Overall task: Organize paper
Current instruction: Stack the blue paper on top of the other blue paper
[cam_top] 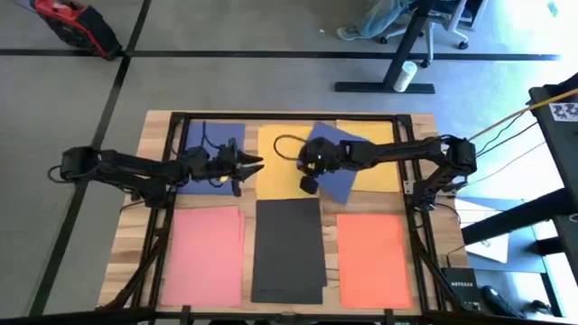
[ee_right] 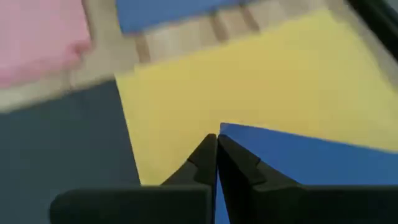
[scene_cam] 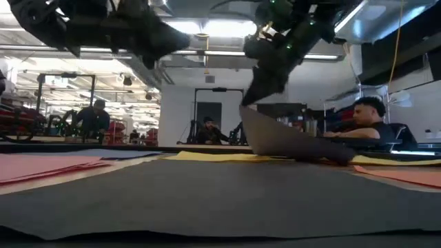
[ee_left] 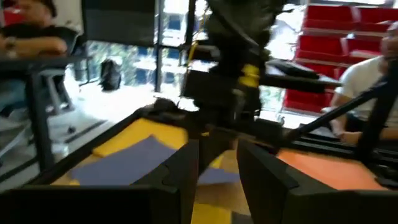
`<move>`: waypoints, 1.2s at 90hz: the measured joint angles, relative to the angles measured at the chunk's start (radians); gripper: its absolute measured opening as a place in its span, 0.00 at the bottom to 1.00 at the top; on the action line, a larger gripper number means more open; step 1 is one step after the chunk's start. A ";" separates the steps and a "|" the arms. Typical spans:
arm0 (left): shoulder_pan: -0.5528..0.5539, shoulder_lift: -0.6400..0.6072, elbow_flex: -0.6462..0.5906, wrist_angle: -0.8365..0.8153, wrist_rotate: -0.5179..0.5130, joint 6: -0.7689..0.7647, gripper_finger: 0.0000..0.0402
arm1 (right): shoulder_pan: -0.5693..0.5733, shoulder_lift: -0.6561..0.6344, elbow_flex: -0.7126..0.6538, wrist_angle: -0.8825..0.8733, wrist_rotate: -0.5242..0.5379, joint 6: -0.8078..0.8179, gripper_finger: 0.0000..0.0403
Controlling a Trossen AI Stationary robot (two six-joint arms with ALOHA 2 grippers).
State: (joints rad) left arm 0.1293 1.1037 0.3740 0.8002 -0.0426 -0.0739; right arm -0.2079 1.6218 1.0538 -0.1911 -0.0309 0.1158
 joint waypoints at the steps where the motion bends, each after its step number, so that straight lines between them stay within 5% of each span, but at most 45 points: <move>1: -0.003 -0.003 0.001 0.000 0.003 0.001 0.24 | -0.005 0.000 0.000 0.006 -0.006 0.001 0.00; 24: -0.056 -0.008 0.038 -0.011 0.078 0.004 0.24 | -0.056 0.082 0.109 0.056 -0.073 -0.001 0.00; 70: -0.168 -0.019 0.049 -0.005 0.173 0.145 0.24 | -0.147 0.403 0.652 -0.043 -0.194 -0.088 0.00; 94: -0.186 -0.032 0.050 -0.016 0.309 0.153 0.24 | -0.160 0.506 0.822 -0.170 -0.252 -0.099 0.00; 108: -0.188 -0.046 0.050 -0.178 0.236 0.191 0.24 | -0.159 0.506 0.859 -0.355 -0.239 -0.149 0.00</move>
State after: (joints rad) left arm -0.0590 1.0573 0.4244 0.6225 0.1934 0.1174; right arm -0.3672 2.1274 1.9132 -0.5458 -0.2702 -0.0330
